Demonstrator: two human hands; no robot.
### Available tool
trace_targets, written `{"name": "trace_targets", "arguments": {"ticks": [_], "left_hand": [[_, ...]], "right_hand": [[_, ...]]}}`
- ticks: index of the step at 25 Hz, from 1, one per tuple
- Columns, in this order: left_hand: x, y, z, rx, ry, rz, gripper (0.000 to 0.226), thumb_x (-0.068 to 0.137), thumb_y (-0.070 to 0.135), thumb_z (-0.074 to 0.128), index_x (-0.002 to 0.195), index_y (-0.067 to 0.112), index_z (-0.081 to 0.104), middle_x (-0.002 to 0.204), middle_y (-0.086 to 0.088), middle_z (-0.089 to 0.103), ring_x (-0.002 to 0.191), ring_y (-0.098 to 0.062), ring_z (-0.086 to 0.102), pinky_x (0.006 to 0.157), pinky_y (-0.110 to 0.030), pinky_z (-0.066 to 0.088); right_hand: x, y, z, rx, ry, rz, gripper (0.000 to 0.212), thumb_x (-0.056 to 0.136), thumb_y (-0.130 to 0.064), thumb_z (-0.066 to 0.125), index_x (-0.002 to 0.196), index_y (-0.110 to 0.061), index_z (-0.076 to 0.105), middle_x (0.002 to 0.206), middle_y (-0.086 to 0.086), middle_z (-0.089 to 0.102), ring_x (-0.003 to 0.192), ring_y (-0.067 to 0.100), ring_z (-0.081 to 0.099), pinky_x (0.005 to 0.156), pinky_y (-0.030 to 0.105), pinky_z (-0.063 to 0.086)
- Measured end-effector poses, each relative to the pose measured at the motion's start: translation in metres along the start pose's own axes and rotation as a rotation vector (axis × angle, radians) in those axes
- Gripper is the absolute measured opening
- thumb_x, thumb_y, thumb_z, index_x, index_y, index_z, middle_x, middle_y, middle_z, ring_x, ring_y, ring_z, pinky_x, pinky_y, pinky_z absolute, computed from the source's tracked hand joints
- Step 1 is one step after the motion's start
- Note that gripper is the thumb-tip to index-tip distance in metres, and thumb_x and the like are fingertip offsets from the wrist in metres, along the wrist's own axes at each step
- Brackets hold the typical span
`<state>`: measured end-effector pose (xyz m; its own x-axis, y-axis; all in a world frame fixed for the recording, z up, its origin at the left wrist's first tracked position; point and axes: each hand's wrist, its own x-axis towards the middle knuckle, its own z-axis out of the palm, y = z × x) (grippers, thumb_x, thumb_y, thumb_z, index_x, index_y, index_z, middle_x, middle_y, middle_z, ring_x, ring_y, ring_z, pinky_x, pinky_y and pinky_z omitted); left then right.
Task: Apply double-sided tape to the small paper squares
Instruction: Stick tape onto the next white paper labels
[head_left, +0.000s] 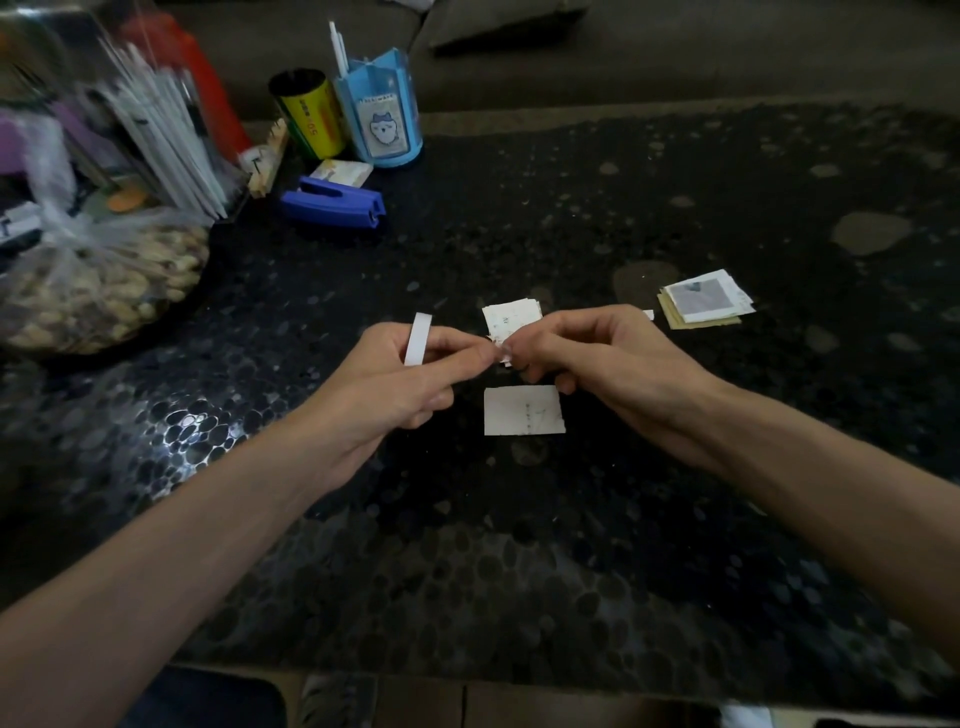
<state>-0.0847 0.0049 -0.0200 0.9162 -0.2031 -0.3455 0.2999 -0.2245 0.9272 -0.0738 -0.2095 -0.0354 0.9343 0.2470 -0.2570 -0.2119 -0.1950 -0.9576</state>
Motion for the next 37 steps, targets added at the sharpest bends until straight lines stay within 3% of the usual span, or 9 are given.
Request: {"name": "trace_targets", "arguments": {"ticks": [5, 10, 15, 19, 21, 24, 27, 33, 37], "left_hand": [[-0.001, 0.002, 0.0, 0.032, 0.006, -0.017, 0.016, 0.093, 0.03, 0.073, 0.104, 0.021, 0.082, 0.053, 0.012, 0.055, 0.048, -0.003, 0.042, 0.043, -0.015, 0.029], [0.002, 0.0, 0.002, 0.075, 0.059, -0.041, 0.016, 0.094, 0.032, 0.072, 0.105, 0.027, 0.082, 0.054, 0.018, 0.062, 0.047, -0.001, 0.05, 0.044, -0.013, 0.035], [0.005, -0.002, 0.003, 0.013, 0.045, -0.132, 0.014, 0.096, 0.025, 0.072, 0.104, 0.025, 0.083, 0.057, 0.014, 0.055, 0.05, -0.004, 0.038, 0.041, -0.014, 0.026], [0.006, -0.007, -0.005, 0.054, 0.112, -0.142, 0.032, 0.095, 0.022, 0.074, 0.127, 0.025, 0.072, 0.053, 0.011, 0.048, 0.043, -0.004, 0.036, 0.039, -0.015, 0.027], [0.004, -0.007, -0.012, 0.159, 0.123, -0.075, 0.036, 0.094, 0.025, 0.075, 0.128, 0.035, 0.071, 0.06, 0.014, 0.059, 0.044, -0.003, 0.047, 0.042, -0.014, 0.035], [0.006, -0.011, -0.017, 0.396, 0.109, 0.089, 0.026, 0.09, 0.033, 0.079, 0.114, 0.042, 0.076, 0.081, 0.009, 0.075, 0.063, 0.001, 0.066, 0.061, -0.013, 0.046], [0.009, -0.018, -0.017, 0.544, 0.063, 0.209, 0.021, 0.087, 0.03, 0.081, 0.107, 0.037, 0.079, 0.072, 0.008, 0.071, 0.055, 0.001, 0.059, 0.059, -0.011, 0.041], [0.013, -0.018, -0.016, 0.6, 0.04, 0.247, 0.022, 0.085, 0.029, 0.083, 0.106, 0.034, 0.078, 0.071, 0.008, 0.071, 0.052, 0.001, 0.057, 0.057, -0.011, 0.042], [0.013, -0.019, -0.012, 0.616, 0.002, 0.249, 0.021, 0.083, 0.031, 0.085, 0.102, 0.035, 0.079, 0.072, 0.008, 0.07, 0.055, 0.001, 0.059, 0.058, -0.013, 0.045]], "right_hand": [[-0.002, -0.001, -0.001, -0.014, 0.02, -0.012, 0.01, 0.089, -0.027, 0.081, 0.093, -0.018, 0.085, 0.084, -0.004, 0.077, 0.075, -0.001, 0.065, 0.063, 0.008, 0.047], [-0.002, -0.001, 0.001, -0.183, 0.107, -0.037, 0.008, 0.094, -0.032, 0.076, 0.093, -0.027, 0.083, 0.089, -0.01, 0.079, 0.087, 0.001, 0.073, 0.083, 0.02, 0.057], [0.001, 0.003, 0.008, -0.39, 0.197, -0.172, 0.006, 0.096, -0.027, 0.075, 0.097, -0.025, 0.081, 0.088, -0.013, 0.077, 0.086, -0.004, 0.071, 0.079, 0.011, 0.056], [0.002, 0.005, 0.004, -0.458, 0.269, -0.21, 0.004, 0.096, -0.027, 0.075, 0.098, -0.027, 0.079, 0.09, -0.018, 0.074, 0.086, -0.007, 0.069, 0.077, 0.009, 0.055], [0.002, 0.003, -0.004, -0.479, 0.198, -0.157, 0.006, 0.095, -0.029, 0.075, 0.099, -0.028, 0.08, 0.094, -0.016, 0.076, 0.089, -0.006, 0.07, 0.077, 0.014, 0.058], [-0.001, 0.003, -0.011, -0.508, 0.068, -0.085, 0.007, 0.093, -0.032, 0.076, 0.099, -0.033, 0.08, 0.099, -0.019, 0.076, 0.096, -0.008, 0.068, 0.087, 0.015, 0.053], [-0.001, 0.004, -0.009, -0.481, 0.006, -0.07, 0.008, 0.094, -0.034, 0.075, 0.1, -0.035, 0.08, 0.101, -0.021, 0.077, 0.099, -0.01, 0.068, 0.09, 0.013, 0.049], [-0.001, 0.004, -0.011, -0.524, -0.098, -0.095, 0.017, 0.102, -0.034, 0.064, 0.097, -0.038, 0.08, 0.103, -0.022, 0.075, 0.102, -0.014, 0.063, 0.084, 0.003, 0.046], [-0.001, 0.006, -0.01, -0.596, -0.122, -0.123, 0.018, 0.103, -0.03, 0.063, 0.099, -0.033, 0.081, 0.107, -0.018, 0.068, 0.103, -0.005, 0.061, 0.083, 0.005, 0.045]]}}
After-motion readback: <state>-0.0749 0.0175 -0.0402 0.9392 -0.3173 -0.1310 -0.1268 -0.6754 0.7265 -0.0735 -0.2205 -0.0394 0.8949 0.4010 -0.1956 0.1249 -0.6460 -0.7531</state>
